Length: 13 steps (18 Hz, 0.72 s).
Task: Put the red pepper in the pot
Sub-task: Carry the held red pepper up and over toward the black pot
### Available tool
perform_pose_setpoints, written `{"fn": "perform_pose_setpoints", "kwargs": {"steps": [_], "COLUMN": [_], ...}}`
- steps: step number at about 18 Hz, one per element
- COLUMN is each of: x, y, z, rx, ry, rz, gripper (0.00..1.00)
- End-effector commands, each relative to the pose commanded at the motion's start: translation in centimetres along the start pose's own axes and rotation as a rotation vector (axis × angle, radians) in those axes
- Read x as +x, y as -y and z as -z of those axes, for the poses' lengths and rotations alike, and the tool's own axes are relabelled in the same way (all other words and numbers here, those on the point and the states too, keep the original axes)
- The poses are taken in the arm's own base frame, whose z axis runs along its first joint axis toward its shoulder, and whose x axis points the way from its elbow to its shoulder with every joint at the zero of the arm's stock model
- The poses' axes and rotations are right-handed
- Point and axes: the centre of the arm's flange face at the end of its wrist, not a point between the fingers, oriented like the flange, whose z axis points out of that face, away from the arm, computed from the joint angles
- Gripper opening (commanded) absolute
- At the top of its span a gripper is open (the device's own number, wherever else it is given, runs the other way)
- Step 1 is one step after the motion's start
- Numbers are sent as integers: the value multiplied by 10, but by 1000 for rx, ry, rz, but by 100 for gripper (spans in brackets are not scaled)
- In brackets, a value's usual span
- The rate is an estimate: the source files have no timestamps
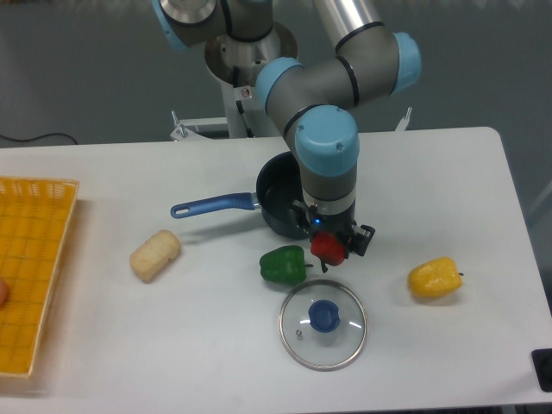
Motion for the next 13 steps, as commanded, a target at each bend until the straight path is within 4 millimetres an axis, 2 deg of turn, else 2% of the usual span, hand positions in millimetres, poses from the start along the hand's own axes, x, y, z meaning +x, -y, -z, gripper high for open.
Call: {"fn": "perform_pose_setpoints", "kwargs": {"steps": [6, 9, 11, 13], "x": [3, 11, 18, 32], "y": [1, 0, -1, 5], "z": [-2, 2, -3, -1], "rx": [-3, -15, -31, -32], "ry": [-5, -23, -46, -50], "rz": [-5, -15, -22, -42], "gripper": [48, 48, 48, 48]}}
